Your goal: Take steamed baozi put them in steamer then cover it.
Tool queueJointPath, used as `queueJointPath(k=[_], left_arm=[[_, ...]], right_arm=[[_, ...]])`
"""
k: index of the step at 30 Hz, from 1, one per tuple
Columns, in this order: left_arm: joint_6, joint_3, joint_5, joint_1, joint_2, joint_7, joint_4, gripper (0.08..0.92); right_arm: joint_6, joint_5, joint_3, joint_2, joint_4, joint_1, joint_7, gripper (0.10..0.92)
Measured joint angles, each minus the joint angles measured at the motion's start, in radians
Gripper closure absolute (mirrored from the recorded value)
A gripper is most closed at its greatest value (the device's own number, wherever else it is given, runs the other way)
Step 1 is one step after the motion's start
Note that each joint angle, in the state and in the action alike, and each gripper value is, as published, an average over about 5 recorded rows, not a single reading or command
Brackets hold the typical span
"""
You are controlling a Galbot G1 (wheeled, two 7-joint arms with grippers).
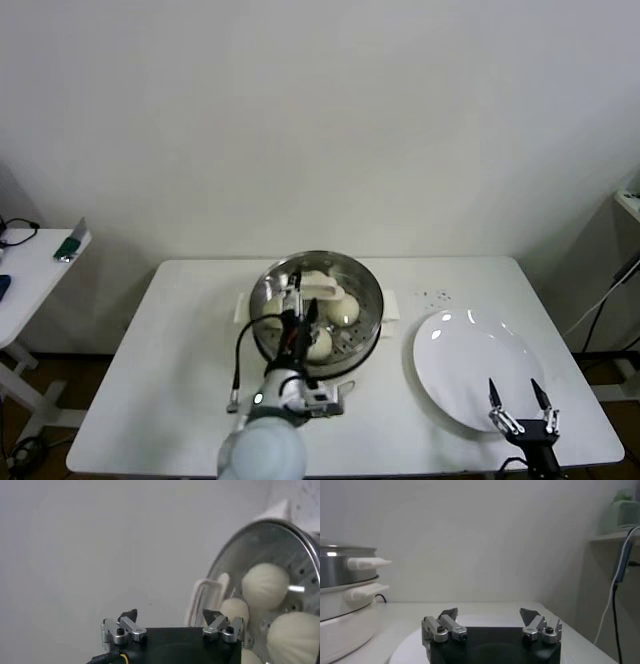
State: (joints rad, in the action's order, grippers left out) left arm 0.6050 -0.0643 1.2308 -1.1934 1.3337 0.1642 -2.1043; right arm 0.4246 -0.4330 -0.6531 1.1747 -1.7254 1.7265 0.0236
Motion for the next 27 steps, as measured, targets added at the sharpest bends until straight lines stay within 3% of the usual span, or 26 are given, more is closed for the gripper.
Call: queueJointPath(k=[9, 18, 27], left_arm=[[-0.216, 0.252, -0.487, -0.133, -0.025, -0.173, -0.062, 0.177], [-0.446, 0.569, -1.048, -0.293, -0.091, -0.215, 0.006, 0.177], [-0.648, 0.681, -1.330, -0.366, -0.105, -0.232, 0.149, 0.177]], right_arm=[[0.010, 0.000, 0.007, 0.000, -0.011, -0.006, -0.010, 0.203], [0.040, 0.003, 0.023, 0.001, 0.009, -0.018, -0.015, 0.203], [0.058, 0.001, 0.035, -0.002, 0.032, -0.027, -0.018, 0.203]])
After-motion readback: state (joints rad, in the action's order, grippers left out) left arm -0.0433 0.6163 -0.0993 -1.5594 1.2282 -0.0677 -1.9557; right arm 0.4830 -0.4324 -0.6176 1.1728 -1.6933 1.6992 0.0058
